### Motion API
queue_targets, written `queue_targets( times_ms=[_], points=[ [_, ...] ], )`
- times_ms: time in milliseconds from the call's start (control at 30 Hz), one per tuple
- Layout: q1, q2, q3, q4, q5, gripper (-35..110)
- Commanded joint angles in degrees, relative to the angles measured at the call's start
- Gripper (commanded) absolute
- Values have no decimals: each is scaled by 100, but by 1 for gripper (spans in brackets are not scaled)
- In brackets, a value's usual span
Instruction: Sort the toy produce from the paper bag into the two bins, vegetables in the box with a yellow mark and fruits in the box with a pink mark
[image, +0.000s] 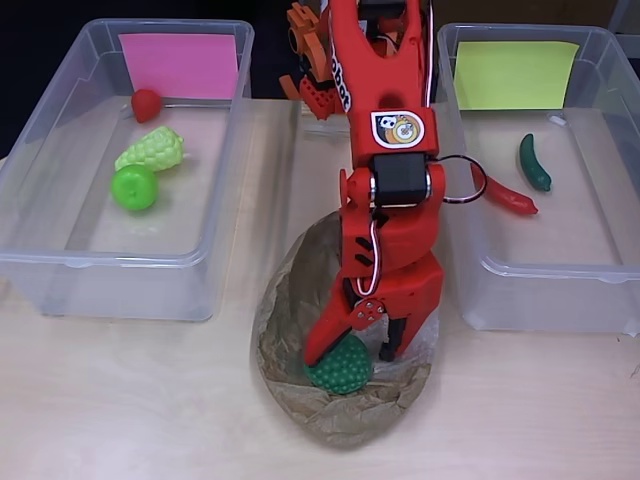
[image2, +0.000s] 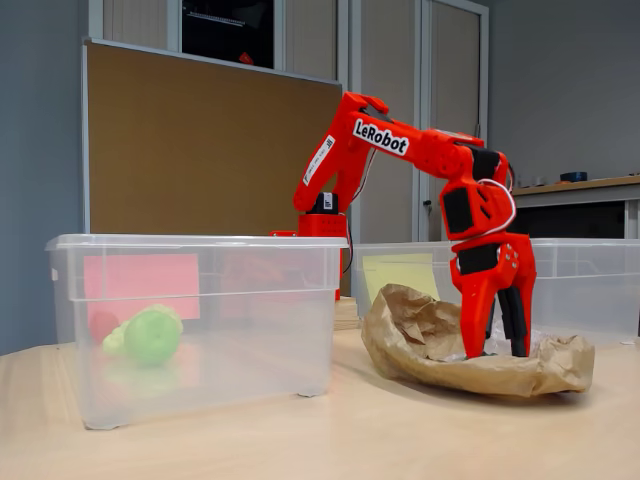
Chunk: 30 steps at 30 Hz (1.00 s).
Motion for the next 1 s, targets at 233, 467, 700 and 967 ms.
queue_targets(
  times_ms=[233,467,700,967],
  points=[
    [237,-237,-598,545,-316,43],
    [255,-519,-976,1380,-167,43],
    [237,-932,-1573,1934,-97,42],
    [272,-1538,-2637,2777,-272,34]
  ],
)
